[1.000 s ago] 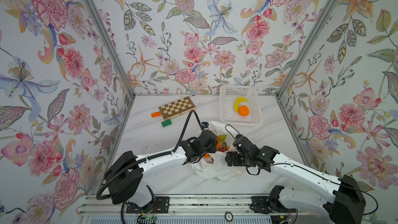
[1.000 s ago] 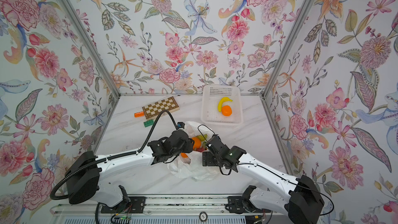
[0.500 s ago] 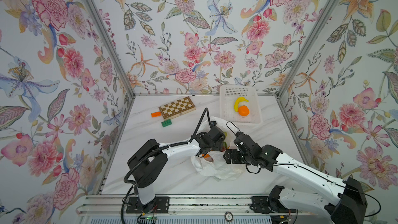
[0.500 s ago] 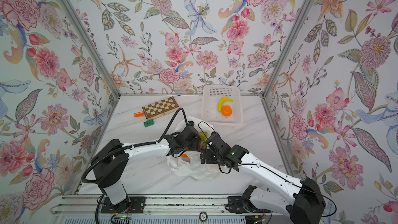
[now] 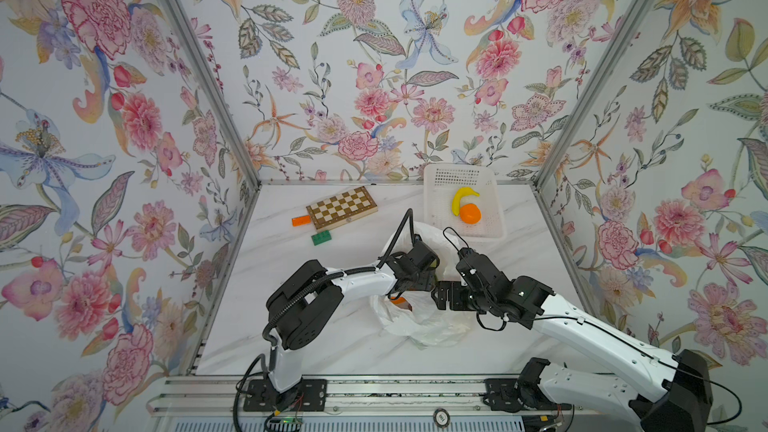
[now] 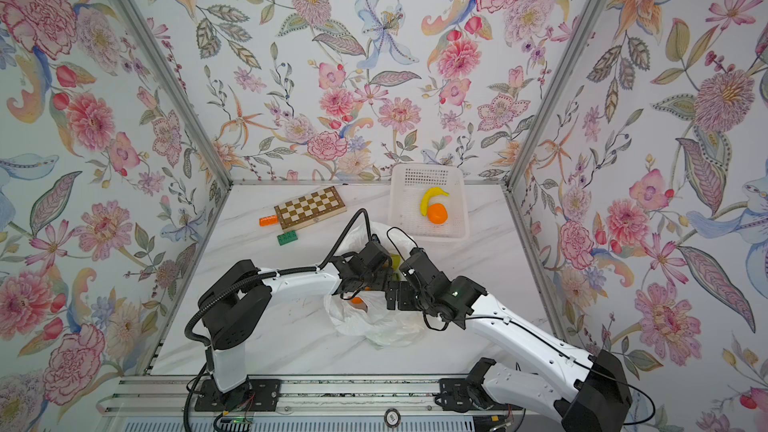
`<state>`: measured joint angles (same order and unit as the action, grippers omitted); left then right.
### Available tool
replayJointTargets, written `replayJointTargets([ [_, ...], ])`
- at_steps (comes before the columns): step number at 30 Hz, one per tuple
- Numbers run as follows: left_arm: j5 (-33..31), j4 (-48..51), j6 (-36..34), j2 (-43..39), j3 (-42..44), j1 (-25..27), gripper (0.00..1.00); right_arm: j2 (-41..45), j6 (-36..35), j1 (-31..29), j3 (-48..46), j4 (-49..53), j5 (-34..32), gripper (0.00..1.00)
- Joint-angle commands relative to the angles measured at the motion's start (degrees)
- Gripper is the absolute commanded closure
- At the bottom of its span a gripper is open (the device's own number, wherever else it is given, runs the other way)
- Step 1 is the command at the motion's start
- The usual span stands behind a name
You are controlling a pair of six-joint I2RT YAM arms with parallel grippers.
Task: Untie the knot of the plastic bag and take out the fruit
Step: 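Grasp and lift an orange with the left gripper while the right rises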
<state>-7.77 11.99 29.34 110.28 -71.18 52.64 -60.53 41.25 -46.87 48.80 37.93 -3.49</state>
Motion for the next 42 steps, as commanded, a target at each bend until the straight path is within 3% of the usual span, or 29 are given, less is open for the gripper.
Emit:
replayJointTargets([
  [1, -0.5, 2.2, -1.2, 2.5, -1.9, -1.0, 0.2, 3.8, 0.9, 0.8, 1.7, 1.7, -0.3, 0.01],
  [8, -1.0, 1.7, -1.5, 1.8, -1.8, -1.0, 0.37, 7.8, 0.7, 4.1, 1.7, 2.7, 0.9, 0.01],
  [20, 2.6, -1.7, -2.3, -7.4, 3.4, -0.9, 0.42, 6.6, -5.3, 12.8, 3.0, 0.1, 2.3, 0.01],
  [27, 5.0, -2.2, -3.8, -11.5, 4.2, -0.6, 0.44, 0.5, -9.8, 18.3, 6.1, -2.7, 3.4, 0.01],
  [42, 11.8, -10.2, -10.9, -22.0, 10.6, 1.0, 0.45, -19.6, -12.5, 21.9, 19.0, -6.1, 6.2, 0.01],
])
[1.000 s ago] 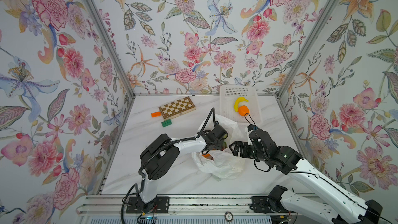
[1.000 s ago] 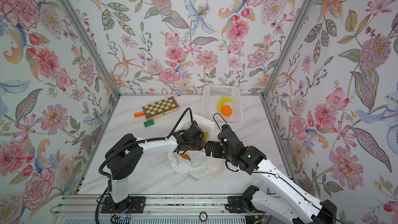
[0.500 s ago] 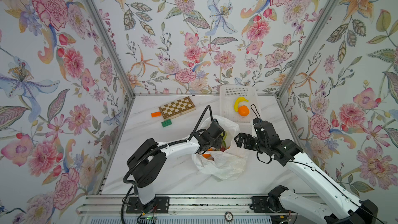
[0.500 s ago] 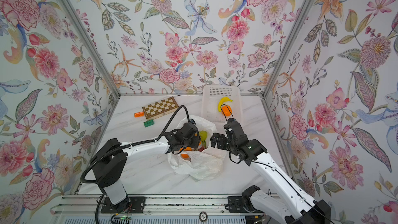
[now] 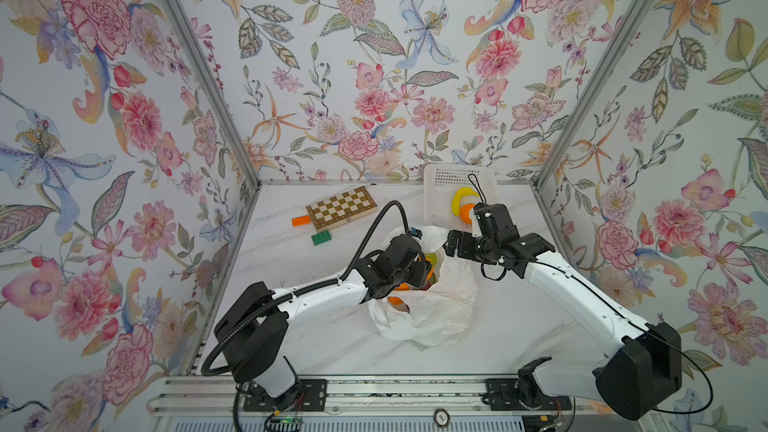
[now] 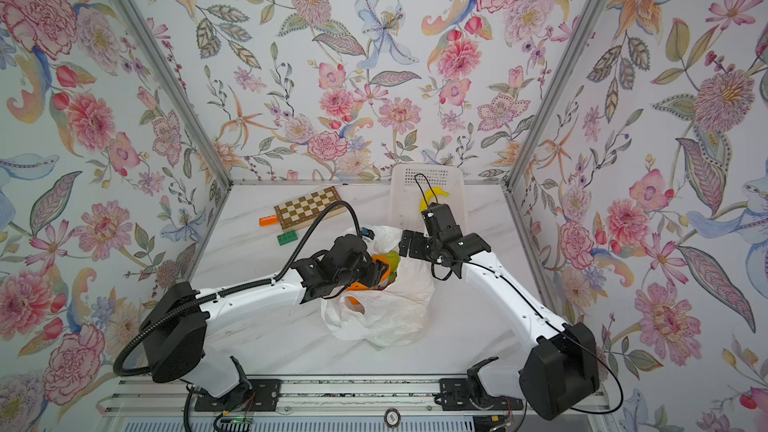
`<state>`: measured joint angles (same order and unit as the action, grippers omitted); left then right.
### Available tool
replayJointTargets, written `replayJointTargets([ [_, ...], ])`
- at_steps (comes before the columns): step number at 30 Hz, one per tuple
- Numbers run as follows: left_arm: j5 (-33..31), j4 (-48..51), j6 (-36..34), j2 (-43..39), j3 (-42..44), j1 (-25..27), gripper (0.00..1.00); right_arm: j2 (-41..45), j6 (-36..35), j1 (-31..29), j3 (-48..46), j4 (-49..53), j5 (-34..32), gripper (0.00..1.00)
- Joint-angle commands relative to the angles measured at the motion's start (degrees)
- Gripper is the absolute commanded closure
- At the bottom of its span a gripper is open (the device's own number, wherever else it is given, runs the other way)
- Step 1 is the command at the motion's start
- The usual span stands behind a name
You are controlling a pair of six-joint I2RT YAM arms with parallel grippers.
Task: Untie the knot of the plastic bag and take out the fruit
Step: 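Grasp and lift an orange with the left gripper while the right rises, then close the right gripper on the orange held up by the left gripper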
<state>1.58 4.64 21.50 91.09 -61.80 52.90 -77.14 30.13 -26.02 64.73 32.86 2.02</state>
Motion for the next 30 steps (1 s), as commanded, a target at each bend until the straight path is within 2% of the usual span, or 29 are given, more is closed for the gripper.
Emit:
replayJointTargets([
  [1, 2.5, -3.0, -3.4, -3.1, 1.2, 1.0, 0.44, -4.2, -1.5, 1.4, 3.7, -1.1, 0.9, 0.01],
  [11, 1.9, -6.6, -6.8, -8.5, 5.0, 4.1, 0.45, -16.4, -4.2, 6.4, 6.2, -2.0, 0.5, 0.01],
  [14, 1.4, -7.9, -6.8, -10.4, 6.2, 4.4, 0.45, -17.4, -4.7, 6.5, 6.6, -1.8, 1.8, 0.01],
  [19, -0.4, -9.7, -7.3, -13.2, 7.6, 4.4, 0.45, -12.4, -3.7, 6.5, 4.9, -2.2, 5.1, 0.01],
  [30, 1.3, -22.1, -11.8, -17.4, 12.3, 4.4, 0.46, 9.7, 1.6, 7.0, -0.9, -1.3, 15.2, 0.01],
])
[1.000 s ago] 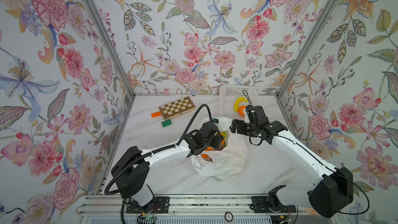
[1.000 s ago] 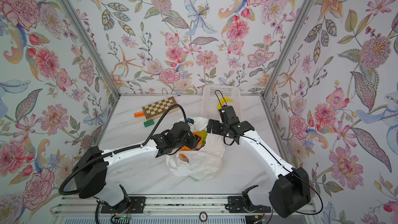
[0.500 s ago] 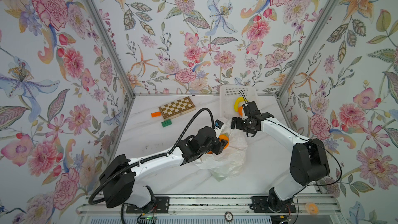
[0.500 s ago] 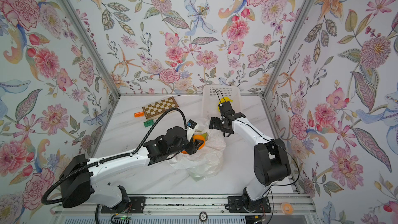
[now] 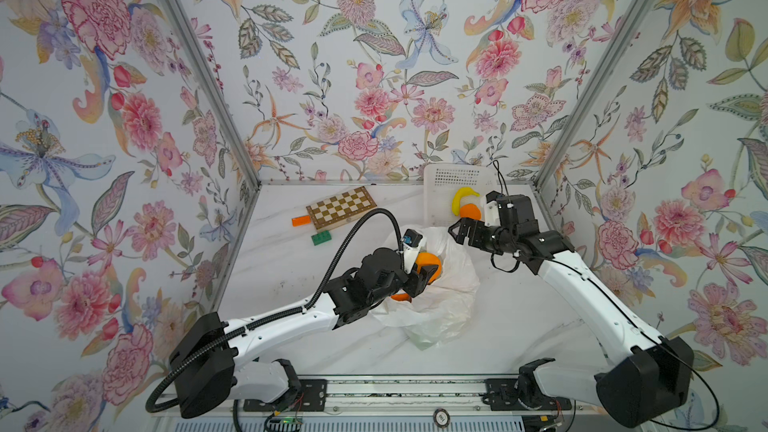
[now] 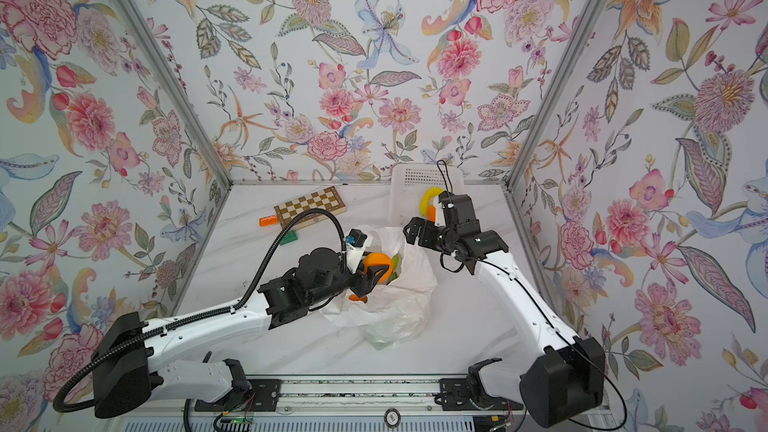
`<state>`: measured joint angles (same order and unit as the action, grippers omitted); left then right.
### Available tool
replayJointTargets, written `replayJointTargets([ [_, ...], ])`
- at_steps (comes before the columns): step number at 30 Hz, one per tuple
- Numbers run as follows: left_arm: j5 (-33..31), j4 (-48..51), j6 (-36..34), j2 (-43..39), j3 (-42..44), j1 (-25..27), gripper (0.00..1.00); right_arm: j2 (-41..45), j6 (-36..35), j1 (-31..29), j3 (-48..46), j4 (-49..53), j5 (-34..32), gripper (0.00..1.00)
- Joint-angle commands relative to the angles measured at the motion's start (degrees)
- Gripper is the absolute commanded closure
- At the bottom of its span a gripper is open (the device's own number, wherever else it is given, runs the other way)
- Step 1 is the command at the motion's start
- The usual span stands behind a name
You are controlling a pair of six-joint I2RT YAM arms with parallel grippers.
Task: Untie the knot of the plastic bag and take out the fruit
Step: 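Close the right gripper on the orange held up by the left gripper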
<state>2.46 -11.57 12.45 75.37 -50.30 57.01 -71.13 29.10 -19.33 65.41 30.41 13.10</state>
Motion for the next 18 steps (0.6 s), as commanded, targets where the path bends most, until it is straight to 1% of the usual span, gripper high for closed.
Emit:
replayJointTargets([
  [1, 0.6, -6.7, -3.4, -1.9, 0.7, 0.3, 0.46, 5.3, 3.2, 0.4, -1.8, 1.5, 5.1, 0.01],
  [4, 2.3, -10.0, -6.1, -2.2, 0.7, 0.3, 0.46, 10.0, 5.2, 0.4, -3.0, 1.7, 9.9, 0.01],
  [6, 4.0, -12.7, -8.7, -2.2, 0.8, 0.3, 0.49, 12.8, 7.1, 0.4, -3.7, 1.8, 14.4, 0.01],
  [11, 8.4, -17.6, -13.7, -2.0, 0.4, 0.3, 0.51, 17.4, 11.3, -0.1, -5.5, 0.7, 23.3, 0.01],
  [15, 12.6, -20.7, -15.2, -1.1, -0.9, 0.3, 0.51, 19.5, 15.5, -0.6, -8.1, -4.5, 29.2, 0.01],
  [18, 14.5, -21.5, -14.9, -0.2, -2.4, 0.5, 0.5, 20.5, 18.8, -0.7, -10.1, -9.3, 31.3, 0.01],
])
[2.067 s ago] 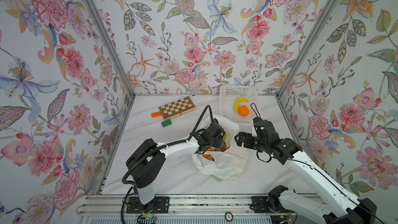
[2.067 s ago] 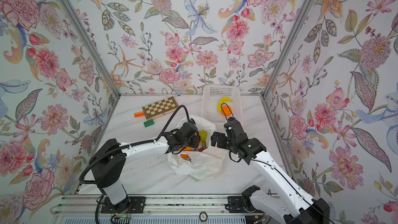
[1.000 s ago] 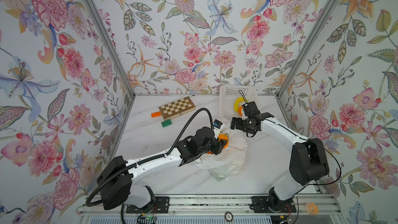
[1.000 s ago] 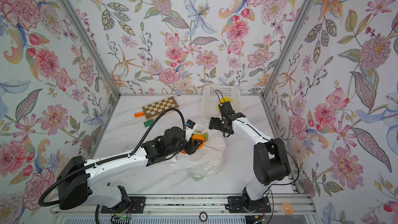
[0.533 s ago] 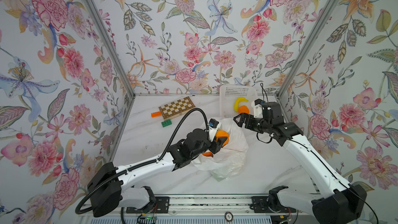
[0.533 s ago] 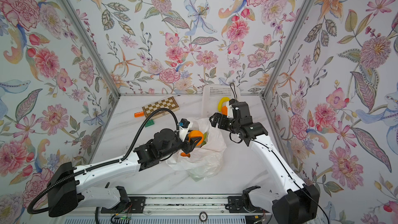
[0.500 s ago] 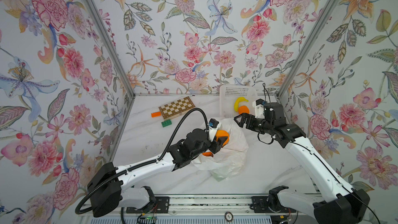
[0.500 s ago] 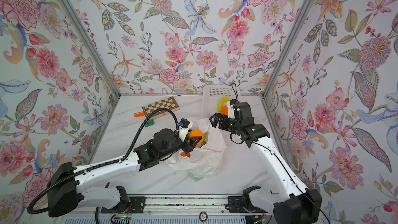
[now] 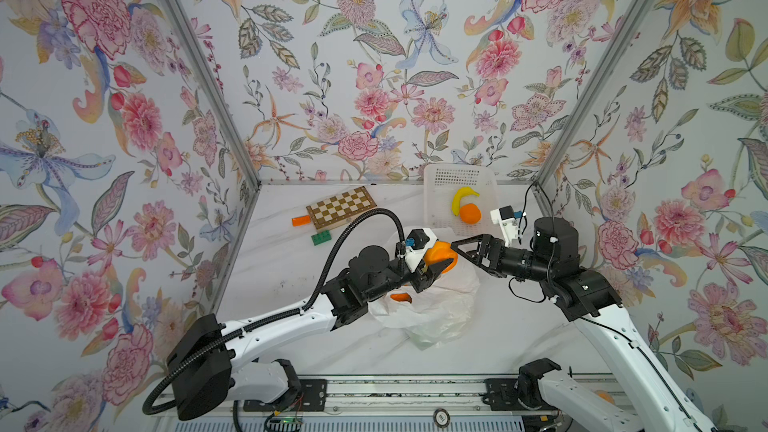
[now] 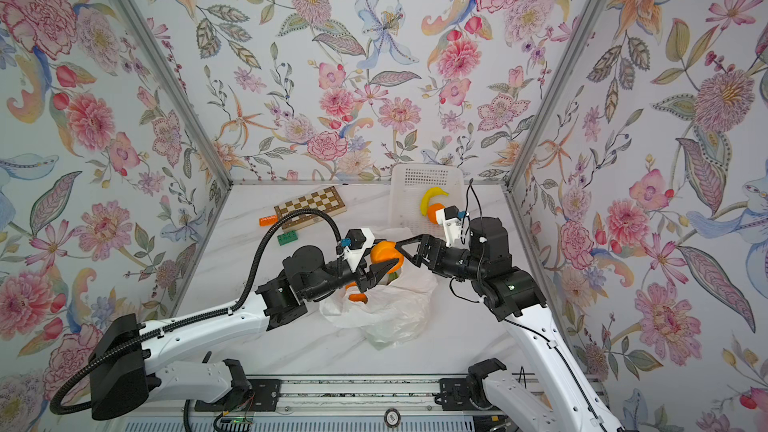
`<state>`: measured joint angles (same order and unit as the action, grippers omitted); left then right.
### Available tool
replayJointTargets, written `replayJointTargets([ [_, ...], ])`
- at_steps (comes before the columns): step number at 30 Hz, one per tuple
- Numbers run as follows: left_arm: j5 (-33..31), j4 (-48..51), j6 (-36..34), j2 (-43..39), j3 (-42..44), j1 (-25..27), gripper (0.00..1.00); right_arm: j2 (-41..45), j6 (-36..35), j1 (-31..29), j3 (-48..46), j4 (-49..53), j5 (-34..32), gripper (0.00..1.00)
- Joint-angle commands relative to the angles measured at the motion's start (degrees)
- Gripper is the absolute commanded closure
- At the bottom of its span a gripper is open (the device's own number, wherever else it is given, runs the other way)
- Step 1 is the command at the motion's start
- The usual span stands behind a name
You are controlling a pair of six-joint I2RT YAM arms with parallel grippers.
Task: Untie the knot of the plastic bag and take out the fruit
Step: 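Close the right gripper on the orange held up by the left gripper, then carry the orange with the right gripper into the basket and release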
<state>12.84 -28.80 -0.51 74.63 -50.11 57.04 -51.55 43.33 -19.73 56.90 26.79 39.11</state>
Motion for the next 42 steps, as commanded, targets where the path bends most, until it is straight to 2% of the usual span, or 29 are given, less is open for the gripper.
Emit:
replayJointTargets([
  [1, 4.4, -4.4, -1.6, 0.9, -3.2, 0.6, 0.5, 1.2, 5.8, -0.4, -2.5, -8.1, 6.0, 0.01],
  [6, 6.0, -4.9, -0.8, 2.2, -4.9, 0.9, 0.48, 1.3, 9.5, -0.7, -4.9, -14.5, 8.0, 0.09],
  [13, 5.7, -4.4, -1.0, 3.5, -6.1, 1.2, 0.47, 0.4, 9.1, -1.8, -4.5, -15.1, 7.7, 0.36],
  [18, 3.8, -3.8, -1.9, 3.3, -6.2, 1.5, 0.36, 0.3, 8.7, -1.8, -4.0, -15.1, 6.6, 0.52],
  [20, 2.1, -2.9, -2.1, 2.9, -6.1, 1.7, 0.28, 0.2, 8.2, -1.7, -3.4, -14.9, 5.9, 0.57],
  [24, -2.5, -1.5, -2.2, 1.4, -5.6, 2.2, 0.04, -1.1, 6.0, -1.2, -1.1, -13.9, 4.1, 0.6],
  [25, -4.3, -1.0, -2.2, 0.8, -5.3, 2.5, 0.01, -1.7, 5.3, -0.9, -0.3, -13.4, 3.5, 0.6],
  [32, -14.8, 5.9, 0.9, -5.0, -4.0, 3.0, 0.01, -7.4, -0.6, 3.4, 7.2, -11.3, 0.0, 0.62],
  [36, -16.0, 10.3, 4.4, -8.7, -2.2, 3.1, 0.01, -14.4, -5.7, 6.9, 13.5, -6.6, -1.7, 0.62],
  [42, -18.1, 24.0, 10.0, -11.3, -5.1, 3.5, 0.01, -25.6, -14.9, 11.0, 22.9, 2.7, -9.6, 0.62],
])
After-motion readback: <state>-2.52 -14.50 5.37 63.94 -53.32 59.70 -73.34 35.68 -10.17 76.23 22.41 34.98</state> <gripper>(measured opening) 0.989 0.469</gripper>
